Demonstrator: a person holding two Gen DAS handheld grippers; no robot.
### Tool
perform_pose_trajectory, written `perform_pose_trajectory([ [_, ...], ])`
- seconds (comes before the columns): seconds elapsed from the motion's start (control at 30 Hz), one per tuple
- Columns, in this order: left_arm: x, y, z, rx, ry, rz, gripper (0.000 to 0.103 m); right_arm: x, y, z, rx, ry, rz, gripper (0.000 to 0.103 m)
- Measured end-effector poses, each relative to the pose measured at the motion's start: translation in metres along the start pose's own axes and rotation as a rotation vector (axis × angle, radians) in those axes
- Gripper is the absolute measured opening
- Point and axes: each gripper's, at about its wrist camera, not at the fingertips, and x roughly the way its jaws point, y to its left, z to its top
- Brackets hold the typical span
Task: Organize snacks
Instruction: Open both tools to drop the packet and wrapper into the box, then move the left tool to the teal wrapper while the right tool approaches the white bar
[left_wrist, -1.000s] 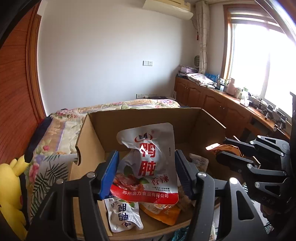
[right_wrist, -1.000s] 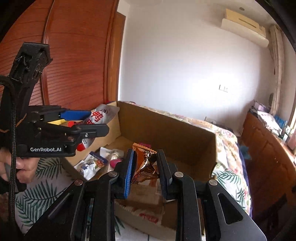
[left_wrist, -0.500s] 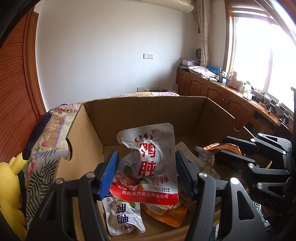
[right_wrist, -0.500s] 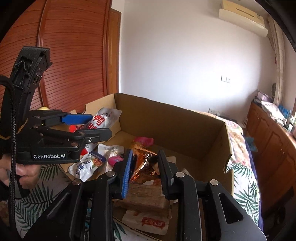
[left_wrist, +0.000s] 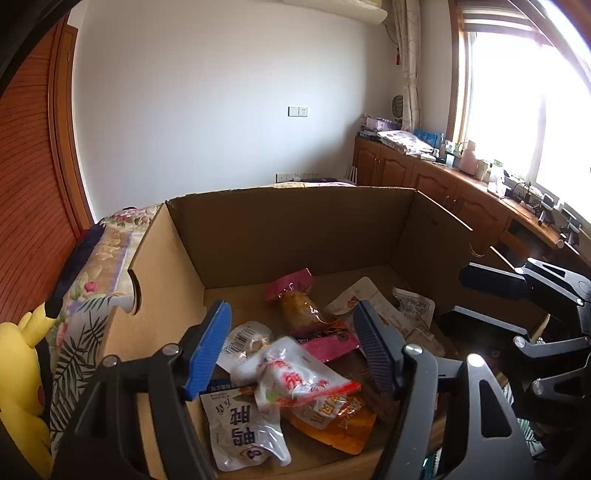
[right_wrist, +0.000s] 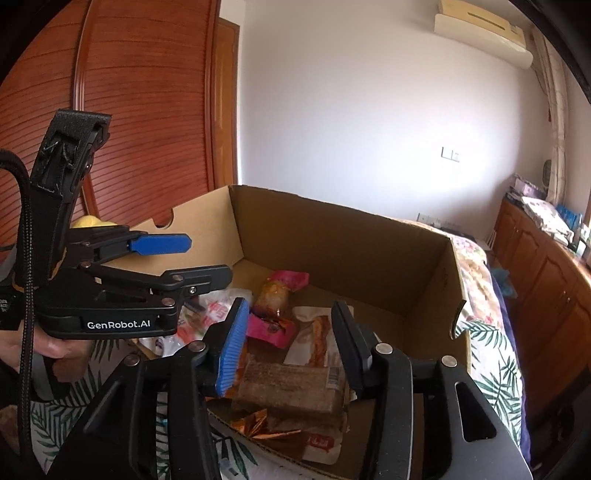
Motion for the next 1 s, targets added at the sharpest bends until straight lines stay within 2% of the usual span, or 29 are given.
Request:
perform_pose_trajectory([
  [0.2,-0.015,-0.003,-0.002,0.0,-0.008,-0.006,0.071,-0.019,0.0,-0.002,0.013,-0.021,-0.005,0.049],
  [0.6,-0.081,-0.014,-0.015,0.037,-0.063,0.003,0.073,-0.073,0.015,-0.014,0.047,-0.047,-0.02,0.052],
  [1.0,-0.104,-0.02,-0.049,0.041,-0.036,-0.011,0.073,-0.09,0.034,-0.042,0.06,-0.003,-0.019,0.052],
])
